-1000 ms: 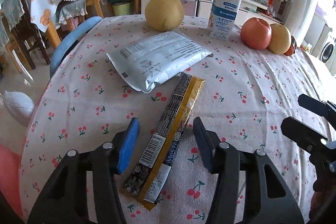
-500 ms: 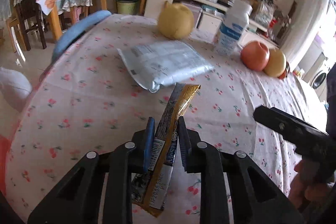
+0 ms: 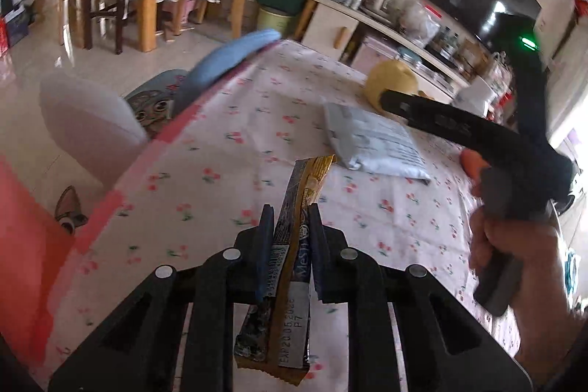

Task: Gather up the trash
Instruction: 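Grasp the silver-white packet with the right tool while the left tool holds the stick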

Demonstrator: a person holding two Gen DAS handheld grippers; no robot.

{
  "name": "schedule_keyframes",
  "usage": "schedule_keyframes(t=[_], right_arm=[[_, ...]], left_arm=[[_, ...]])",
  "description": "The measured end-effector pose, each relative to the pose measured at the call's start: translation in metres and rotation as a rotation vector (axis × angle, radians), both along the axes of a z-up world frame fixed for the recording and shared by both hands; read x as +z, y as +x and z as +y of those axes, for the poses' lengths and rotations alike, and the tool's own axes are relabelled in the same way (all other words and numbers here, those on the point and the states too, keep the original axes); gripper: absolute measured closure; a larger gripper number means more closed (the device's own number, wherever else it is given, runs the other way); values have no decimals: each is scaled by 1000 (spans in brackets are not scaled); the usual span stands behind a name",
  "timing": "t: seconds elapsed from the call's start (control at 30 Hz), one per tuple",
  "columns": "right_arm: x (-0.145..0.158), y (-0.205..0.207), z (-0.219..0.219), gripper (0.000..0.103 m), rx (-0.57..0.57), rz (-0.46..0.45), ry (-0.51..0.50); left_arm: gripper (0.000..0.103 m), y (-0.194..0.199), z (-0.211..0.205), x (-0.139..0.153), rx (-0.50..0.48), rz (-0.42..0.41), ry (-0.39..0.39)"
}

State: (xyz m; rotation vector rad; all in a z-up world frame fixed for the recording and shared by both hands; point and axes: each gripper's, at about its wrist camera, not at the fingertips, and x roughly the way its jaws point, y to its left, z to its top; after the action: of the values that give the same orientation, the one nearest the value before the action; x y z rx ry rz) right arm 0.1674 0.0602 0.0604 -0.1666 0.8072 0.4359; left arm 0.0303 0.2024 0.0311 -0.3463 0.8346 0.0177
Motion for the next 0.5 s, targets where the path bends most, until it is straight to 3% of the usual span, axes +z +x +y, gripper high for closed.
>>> schedule_keyframes(t=[0.23,0.4,0.5], right_arm=[[-37,45,24,15,150,215,-91],[-38,17,15,9,266,244,-130],[-40,-20,0,7,303,243,-122]], left_arm=[[83,2,9,-3,-7,9,-12],[83,1,7,-5,-26,15,-17],[83,0,7,-6,-32,20,-20]])
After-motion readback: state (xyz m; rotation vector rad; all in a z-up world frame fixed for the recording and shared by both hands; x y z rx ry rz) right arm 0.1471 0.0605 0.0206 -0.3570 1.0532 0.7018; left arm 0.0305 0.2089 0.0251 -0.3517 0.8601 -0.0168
